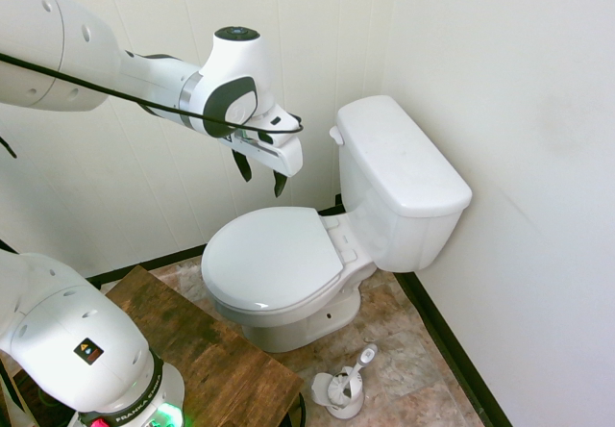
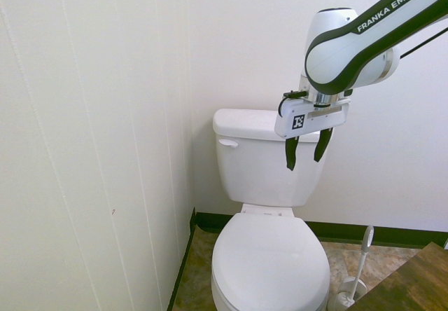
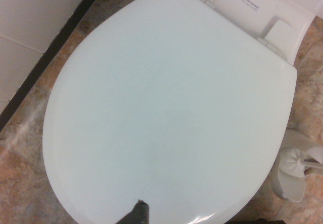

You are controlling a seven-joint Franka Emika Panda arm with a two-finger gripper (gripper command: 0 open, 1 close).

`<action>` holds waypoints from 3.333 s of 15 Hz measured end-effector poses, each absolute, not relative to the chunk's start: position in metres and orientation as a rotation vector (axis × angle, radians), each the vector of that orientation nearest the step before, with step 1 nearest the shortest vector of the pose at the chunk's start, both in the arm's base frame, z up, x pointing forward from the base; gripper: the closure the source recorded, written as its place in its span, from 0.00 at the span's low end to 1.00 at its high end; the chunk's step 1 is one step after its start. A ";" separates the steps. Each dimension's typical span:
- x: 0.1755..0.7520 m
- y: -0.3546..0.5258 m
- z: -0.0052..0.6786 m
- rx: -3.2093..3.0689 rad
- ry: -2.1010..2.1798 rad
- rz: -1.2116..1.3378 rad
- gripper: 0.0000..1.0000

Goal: Flush the toilet

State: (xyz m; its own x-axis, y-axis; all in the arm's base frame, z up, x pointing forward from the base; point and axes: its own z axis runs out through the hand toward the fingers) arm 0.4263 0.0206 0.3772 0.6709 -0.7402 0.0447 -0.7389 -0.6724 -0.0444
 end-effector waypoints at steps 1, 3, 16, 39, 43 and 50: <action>0.427 0.021 0.377 -2.851 1.262 -0.090 0.00; 0.429 0.022 0.375 -2.831 1.275 -0.086 0.00; 0.601 0.099 0.374 -2.654 1.463 -0.379 0.00; 0.752 0.067 0.326 -2.415 1.875 -0.480 1.00; 0.755 0.064 0.318 -2.407 1.892 -0.464 1.00; 0.758 0.057 0.304 -2.387 1.927 -0.419 1.00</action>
